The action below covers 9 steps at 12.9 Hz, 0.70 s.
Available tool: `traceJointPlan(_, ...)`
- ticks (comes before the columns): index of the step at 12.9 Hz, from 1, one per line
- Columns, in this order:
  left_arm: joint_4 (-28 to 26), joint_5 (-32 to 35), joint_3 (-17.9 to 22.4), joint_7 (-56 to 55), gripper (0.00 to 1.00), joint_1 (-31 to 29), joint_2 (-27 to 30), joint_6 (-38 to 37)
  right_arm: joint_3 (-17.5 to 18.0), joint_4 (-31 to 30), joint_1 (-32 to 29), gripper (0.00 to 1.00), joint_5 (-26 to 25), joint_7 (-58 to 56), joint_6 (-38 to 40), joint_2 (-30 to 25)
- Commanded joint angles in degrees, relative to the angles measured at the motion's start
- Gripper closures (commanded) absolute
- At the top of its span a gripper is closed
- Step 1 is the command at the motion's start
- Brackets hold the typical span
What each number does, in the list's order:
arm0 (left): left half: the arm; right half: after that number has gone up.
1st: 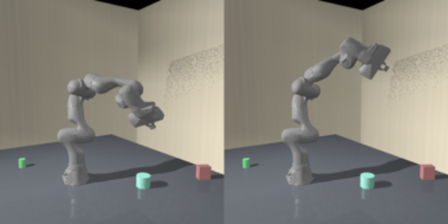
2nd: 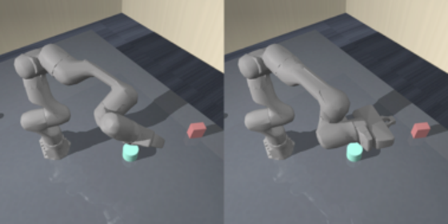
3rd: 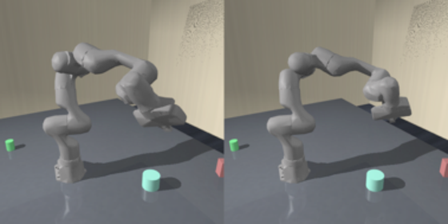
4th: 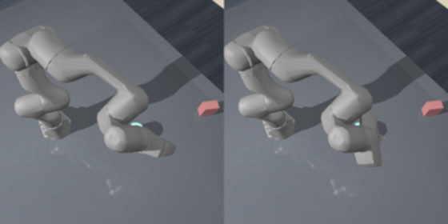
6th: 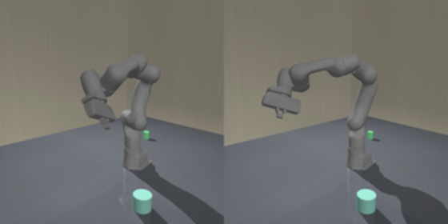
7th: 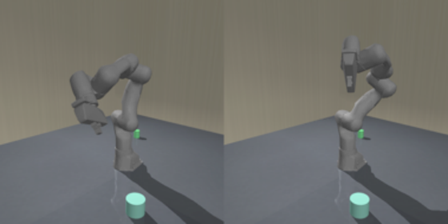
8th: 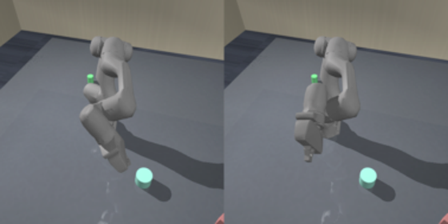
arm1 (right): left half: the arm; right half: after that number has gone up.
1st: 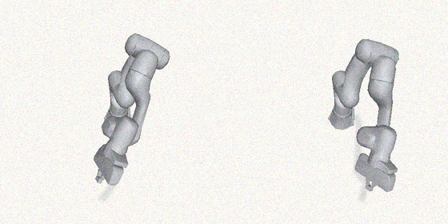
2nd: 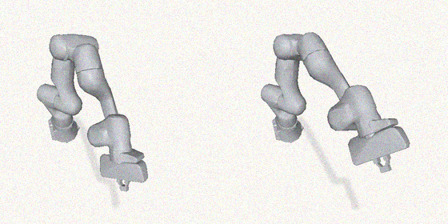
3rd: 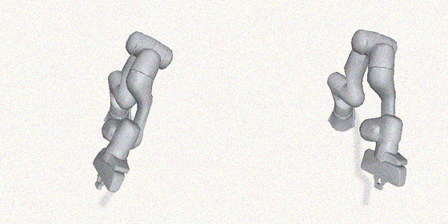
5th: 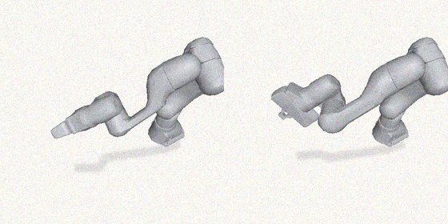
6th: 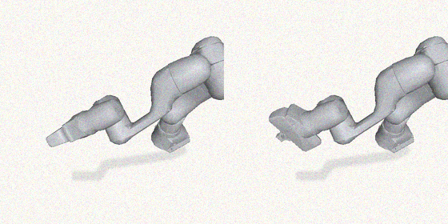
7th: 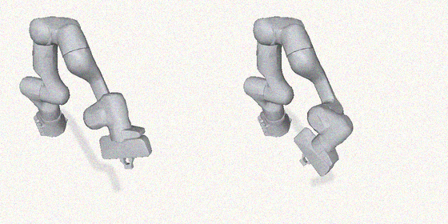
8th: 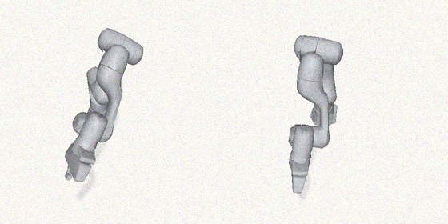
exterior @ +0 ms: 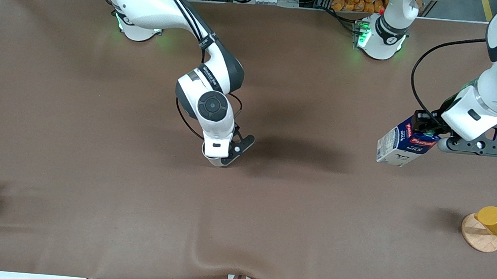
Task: Place milk next to cup
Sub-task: 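Carry the white mug toward the table center with the right gripper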
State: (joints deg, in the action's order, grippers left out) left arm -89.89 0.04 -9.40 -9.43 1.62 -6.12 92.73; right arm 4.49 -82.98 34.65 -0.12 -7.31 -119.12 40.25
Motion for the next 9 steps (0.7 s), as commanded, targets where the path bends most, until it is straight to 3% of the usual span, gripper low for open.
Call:
traceJointPlan(1,1.30,-1.00,-2.27,-2.61,0.92,0.05,-0.73,-1.93,-0.36,4.22,1.74,1.00,2.30,5.26,-1.62,3.78)
traceJointPlan(4,1.48,-0.92,-4.30,-5.32,0.92,0.40,-2.05,-1.93,-0.36,6.58,2.97,1.00,8.28,12.30,-6.29,7.02)
traceJointPlan(7,1.48,-0.83,-5.01,-8.32,0.92,1.88,-2.92,-1.85,-0.45,8.27,3.84,0.96,8.38,13.02,-6.38,8.09)
traceJointPlan(8,1.48,-0.83,-5.01,-8.50,0.92,2.42,-3.10,-1.76,-0.45,8.27,4.20,0.80,8.29,13.11,-6.82,8.09)
traceJointPlan(9,1.48,-0.74,-5.01,-9.63,0.92,2.94,-3.10,-1.67,-0.54,8.27,4.29,0.27,8.12,12.94,-7.52,8.09)
